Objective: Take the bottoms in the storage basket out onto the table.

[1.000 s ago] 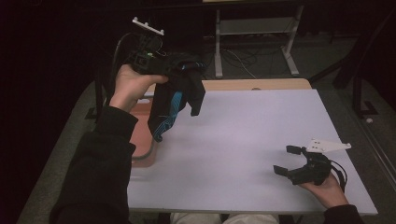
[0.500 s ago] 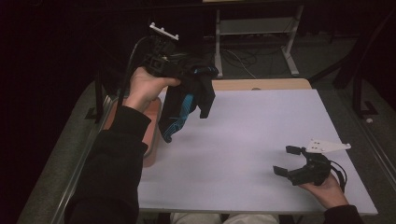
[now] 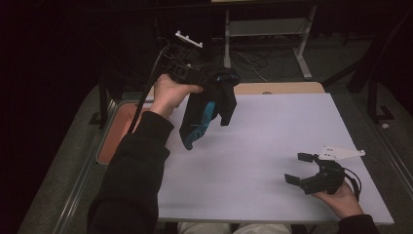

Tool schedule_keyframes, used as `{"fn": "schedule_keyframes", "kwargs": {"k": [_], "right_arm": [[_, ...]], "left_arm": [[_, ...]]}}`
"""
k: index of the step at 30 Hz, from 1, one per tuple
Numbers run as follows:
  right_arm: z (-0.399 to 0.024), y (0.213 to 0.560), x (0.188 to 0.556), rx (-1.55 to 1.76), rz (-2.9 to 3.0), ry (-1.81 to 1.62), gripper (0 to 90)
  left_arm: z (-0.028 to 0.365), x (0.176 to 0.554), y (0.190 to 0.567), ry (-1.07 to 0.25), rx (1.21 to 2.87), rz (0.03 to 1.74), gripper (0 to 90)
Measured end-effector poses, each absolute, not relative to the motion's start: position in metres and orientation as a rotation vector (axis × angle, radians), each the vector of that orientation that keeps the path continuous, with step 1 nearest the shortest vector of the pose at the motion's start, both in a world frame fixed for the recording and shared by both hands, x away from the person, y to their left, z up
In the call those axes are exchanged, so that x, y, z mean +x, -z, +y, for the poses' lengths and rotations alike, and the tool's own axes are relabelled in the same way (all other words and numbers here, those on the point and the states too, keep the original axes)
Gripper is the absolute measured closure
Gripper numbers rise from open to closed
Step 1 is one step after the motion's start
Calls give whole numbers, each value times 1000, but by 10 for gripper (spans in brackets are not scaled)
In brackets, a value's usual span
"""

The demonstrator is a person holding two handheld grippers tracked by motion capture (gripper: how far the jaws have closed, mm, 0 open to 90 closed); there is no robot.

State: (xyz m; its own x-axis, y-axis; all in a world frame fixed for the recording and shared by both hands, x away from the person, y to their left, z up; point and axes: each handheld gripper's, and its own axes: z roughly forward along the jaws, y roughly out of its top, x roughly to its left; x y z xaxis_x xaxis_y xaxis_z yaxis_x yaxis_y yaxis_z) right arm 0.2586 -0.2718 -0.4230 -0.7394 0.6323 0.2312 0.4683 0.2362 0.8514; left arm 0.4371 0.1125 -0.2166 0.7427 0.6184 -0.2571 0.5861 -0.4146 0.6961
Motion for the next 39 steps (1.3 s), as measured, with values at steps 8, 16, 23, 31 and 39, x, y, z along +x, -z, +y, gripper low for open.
{"fn": "schedule_keyframes", "kwargs": {"k": [8, 16, 23, 31, 39], "right_arm": [[-271, 423, 258, 1050, 2342, -1520, 0], [-271, 423, 258, 1042, 2347, -1523, 0], [-270, 423, 257, 1035, 2353, -1522, 0], [-269, 423, 256, 1028, 2359, -1517, 0], [-269, 424, 255, 1026, 2371, -1511, 0]], "left_arm": [[96, 444, 233, -7, 2132, 888, 698], [81, 449, 252, 32, 2151, 876, 698], [68, 452, 271, 65, 2167, 867, 698], [56, 455, 289, 98, 2186, 865, 698], [43, 457, 312, 128, 2211, 857, 698]]}}
